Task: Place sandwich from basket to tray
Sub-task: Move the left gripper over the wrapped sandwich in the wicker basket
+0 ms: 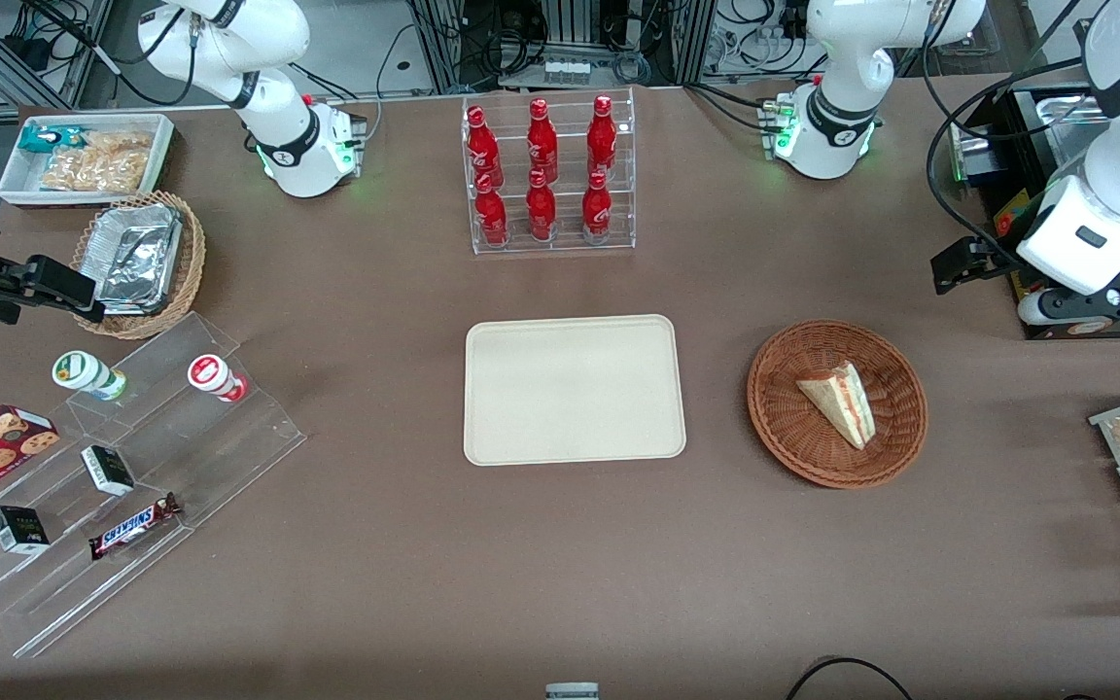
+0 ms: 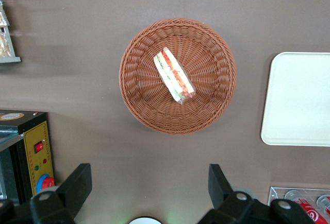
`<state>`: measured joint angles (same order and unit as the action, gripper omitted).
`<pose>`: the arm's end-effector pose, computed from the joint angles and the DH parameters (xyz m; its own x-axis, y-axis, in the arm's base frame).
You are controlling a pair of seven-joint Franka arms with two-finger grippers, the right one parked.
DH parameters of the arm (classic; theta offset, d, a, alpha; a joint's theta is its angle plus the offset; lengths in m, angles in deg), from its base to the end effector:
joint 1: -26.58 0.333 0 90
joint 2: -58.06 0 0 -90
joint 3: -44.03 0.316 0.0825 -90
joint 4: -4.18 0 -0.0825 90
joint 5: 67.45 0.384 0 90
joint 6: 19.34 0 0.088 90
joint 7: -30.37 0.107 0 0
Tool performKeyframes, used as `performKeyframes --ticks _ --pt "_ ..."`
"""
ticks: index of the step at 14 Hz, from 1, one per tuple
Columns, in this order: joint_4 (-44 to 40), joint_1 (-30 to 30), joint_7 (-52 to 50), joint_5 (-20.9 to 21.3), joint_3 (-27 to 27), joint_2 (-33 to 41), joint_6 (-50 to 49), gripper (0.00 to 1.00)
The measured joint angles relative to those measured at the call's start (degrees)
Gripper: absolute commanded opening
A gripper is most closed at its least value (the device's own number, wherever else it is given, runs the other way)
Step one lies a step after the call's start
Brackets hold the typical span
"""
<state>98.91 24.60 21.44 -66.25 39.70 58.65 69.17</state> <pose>0.5422 -0.0579 0.5893 0.9945 0.0468 -0.0936 0.0435 -0.9984 -0.0366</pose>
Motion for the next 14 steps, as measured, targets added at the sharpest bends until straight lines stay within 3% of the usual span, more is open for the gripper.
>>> performKeyframes --ticks 4,8,14 --pt "0.8 0.0 4.1 -0.2 0.1 -0.1 1.2 1.0" --pt "6.8 0.0 4.7 -0.2 0.1 -2.0 3.8 1.0" --pt "23.2 -0.2 4.8 -0.2 0.1 -4.9 25.7 1.0"
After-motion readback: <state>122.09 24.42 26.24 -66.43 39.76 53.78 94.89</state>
